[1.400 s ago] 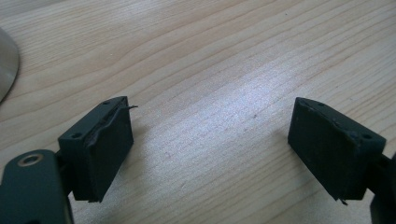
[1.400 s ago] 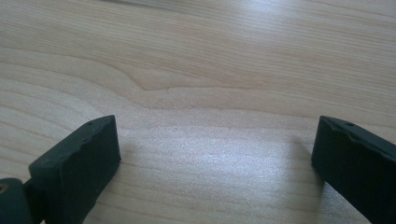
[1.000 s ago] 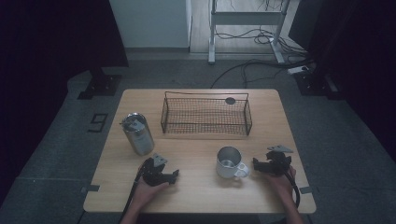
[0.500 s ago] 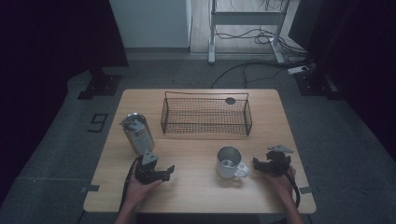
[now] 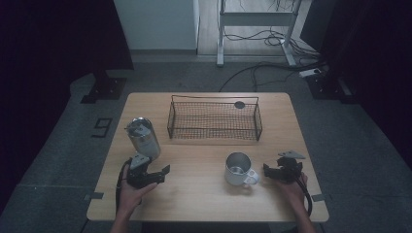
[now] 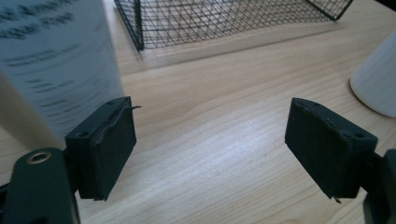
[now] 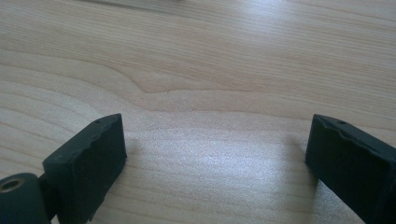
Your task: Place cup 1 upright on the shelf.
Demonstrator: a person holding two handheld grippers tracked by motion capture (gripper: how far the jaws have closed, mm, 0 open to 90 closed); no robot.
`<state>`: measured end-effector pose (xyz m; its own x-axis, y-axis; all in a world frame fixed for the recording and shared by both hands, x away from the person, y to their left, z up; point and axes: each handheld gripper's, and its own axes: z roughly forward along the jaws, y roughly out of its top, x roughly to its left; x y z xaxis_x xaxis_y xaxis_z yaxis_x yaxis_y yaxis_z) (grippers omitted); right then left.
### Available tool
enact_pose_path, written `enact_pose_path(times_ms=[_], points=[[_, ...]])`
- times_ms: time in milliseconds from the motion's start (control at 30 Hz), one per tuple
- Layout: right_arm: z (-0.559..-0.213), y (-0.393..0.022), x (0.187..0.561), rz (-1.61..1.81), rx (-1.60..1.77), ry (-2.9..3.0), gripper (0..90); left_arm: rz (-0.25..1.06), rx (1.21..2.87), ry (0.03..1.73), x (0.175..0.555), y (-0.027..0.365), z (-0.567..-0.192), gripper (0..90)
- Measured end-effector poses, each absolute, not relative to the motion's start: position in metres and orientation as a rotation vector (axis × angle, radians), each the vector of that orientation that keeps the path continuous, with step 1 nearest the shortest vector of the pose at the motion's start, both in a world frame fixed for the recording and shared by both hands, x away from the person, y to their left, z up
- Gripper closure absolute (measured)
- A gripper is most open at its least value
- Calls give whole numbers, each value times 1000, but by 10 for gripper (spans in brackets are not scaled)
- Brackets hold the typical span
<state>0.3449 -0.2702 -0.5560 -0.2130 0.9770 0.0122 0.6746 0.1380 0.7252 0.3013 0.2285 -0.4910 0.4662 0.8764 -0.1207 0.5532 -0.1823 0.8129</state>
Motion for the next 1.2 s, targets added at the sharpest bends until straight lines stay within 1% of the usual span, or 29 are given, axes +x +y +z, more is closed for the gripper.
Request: enact_pose_path(times_ms=[567,1200], points=[[-556,-270,345,850,1580,1951,48,531,1771,1273,299,265,-478,148],[-556,-271,345,851,1578,1951,55,561,1735,1334,304,291,-481,147]])
